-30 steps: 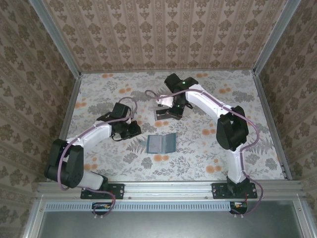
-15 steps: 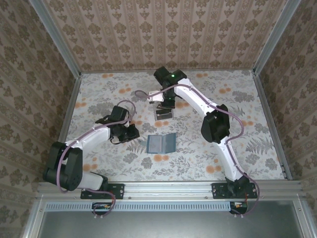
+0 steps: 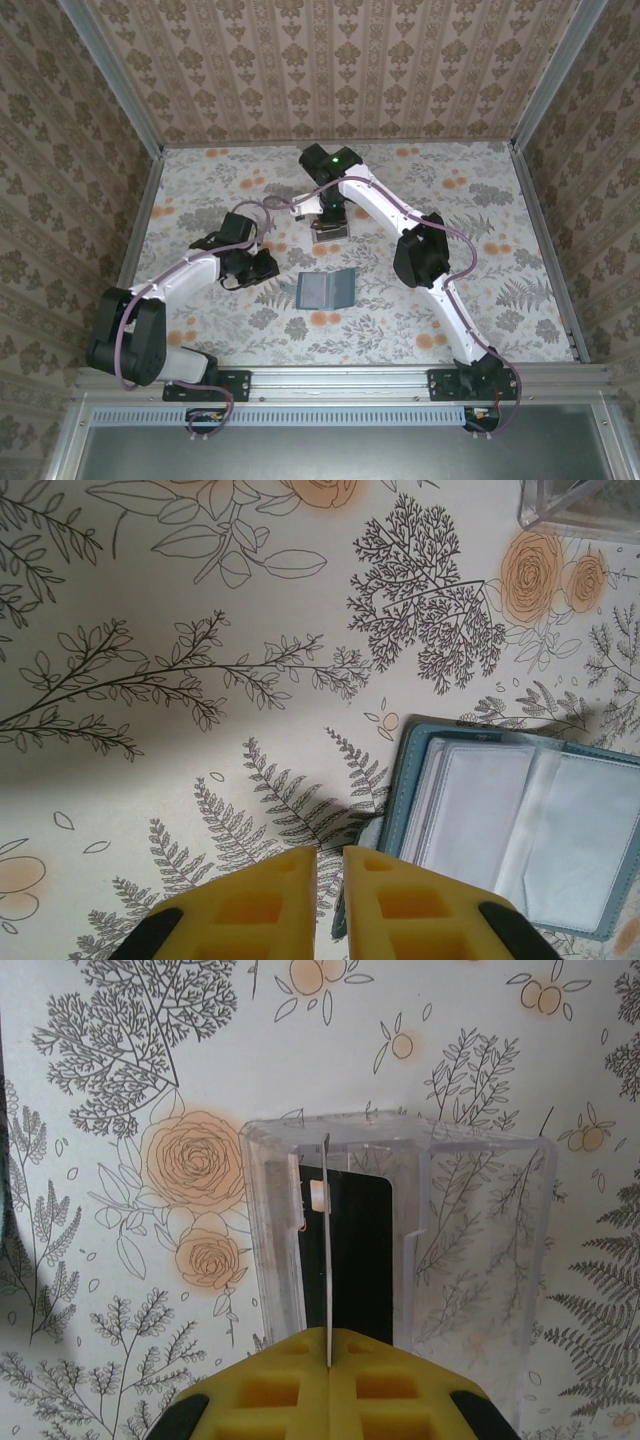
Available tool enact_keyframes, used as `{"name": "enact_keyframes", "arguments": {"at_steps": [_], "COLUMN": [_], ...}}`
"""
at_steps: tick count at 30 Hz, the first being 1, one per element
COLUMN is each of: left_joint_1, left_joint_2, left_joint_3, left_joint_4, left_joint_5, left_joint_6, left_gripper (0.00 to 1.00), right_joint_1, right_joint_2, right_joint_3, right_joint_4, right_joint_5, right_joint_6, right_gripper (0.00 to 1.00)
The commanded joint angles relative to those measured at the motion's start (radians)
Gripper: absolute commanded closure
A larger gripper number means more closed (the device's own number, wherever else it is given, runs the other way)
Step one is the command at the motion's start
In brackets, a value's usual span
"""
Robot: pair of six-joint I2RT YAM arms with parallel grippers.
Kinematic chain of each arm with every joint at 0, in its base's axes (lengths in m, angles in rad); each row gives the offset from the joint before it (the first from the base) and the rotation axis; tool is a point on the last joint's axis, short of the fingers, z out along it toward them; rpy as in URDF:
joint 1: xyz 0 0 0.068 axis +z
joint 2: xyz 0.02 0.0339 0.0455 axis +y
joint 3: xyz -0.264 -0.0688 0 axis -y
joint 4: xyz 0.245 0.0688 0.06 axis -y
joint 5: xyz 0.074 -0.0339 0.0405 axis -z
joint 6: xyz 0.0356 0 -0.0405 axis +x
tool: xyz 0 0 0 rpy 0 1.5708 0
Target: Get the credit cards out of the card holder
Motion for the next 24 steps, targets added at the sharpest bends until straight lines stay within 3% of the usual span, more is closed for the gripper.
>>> {"name": "enact_keyframes", "arguments": {"at_steps": [1,18,24], "left_joint_1": [0.007,0.007,0.005], "left_joint_2": [0.003,0.019,0.028], "left_joint_3": [-0.018,-0.003,0.008], "left_joint_4": [-0.012,-0.012,-0.001], "left_joint_5": [0.005,0.017,0.023], "left_joint_6": [0.011,0.017,0.016], "left_gripper": [0.83,0.83,0.83], "right_joint_1": [0.004,0.004,0.006], "right_joint_2": [0.037,0.026,0.024], "right_joint_3": [0.026,0.027,0.026], "right_joint_4": [-0.054,-0.05,-0.024], "right_joint_5": [0.017,0.082,0.109], "right_joint_6": [-0.02,-0.007,0.002], "right_gripper": [0.97,0.93,0.83]}}
